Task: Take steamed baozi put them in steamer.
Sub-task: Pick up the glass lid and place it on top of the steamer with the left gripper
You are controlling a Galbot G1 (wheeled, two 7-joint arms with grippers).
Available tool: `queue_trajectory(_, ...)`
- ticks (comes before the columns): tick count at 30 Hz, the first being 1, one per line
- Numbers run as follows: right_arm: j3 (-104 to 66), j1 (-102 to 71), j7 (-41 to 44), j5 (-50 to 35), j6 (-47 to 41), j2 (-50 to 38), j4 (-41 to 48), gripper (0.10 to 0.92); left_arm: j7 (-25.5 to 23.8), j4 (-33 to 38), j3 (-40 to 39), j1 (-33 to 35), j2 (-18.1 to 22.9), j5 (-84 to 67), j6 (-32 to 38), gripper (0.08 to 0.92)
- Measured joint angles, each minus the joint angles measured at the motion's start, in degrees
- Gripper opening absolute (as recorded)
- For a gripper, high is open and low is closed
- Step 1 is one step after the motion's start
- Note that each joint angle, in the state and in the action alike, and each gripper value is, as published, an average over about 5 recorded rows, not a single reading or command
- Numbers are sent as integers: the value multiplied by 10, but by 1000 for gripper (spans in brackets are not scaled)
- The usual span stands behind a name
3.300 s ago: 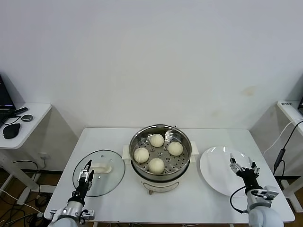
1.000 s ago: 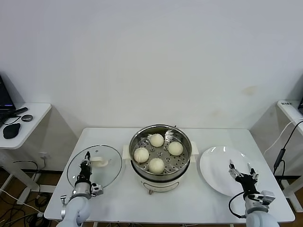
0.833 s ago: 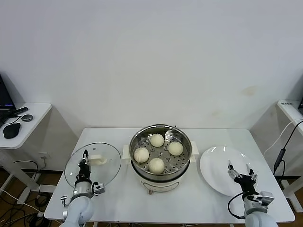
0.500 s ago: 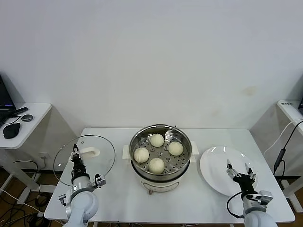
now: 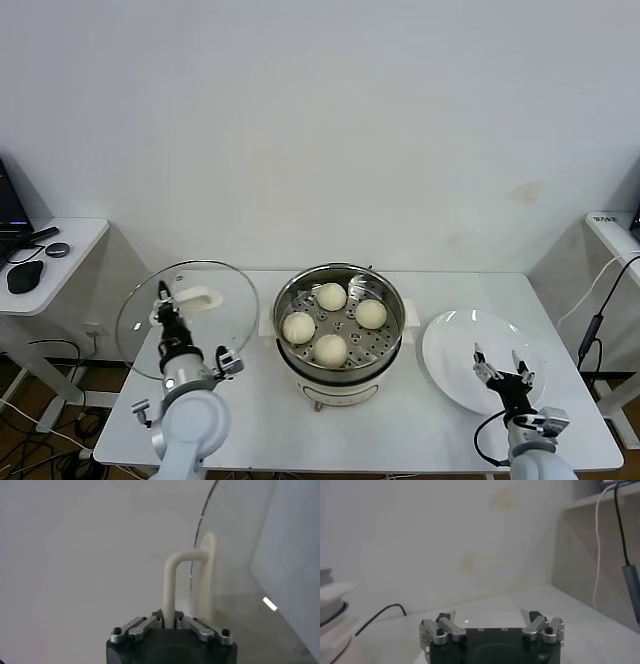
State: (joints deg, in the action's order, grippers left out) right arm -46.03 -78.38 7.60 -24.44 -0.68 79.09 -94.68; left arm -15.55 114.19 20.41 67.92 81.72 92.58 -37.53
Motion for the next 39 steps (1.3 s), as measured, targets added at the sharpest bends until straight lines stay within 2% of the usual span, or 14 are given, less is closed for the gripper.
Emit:
queue_trajectory(16,-12,-3,1,17,3,18,9,823,-74,14,-168,-74,36,-12,-17,178)
queue_trajectory(26,-17,-9,2,22,0,21,6,823,-66,-49,-264,-137,48,-34,-20,178)
queue_trajectory(39,-19,-7,4,24,1,22,6,823,-57,-136,-296,-175,63,-21,-21,178)
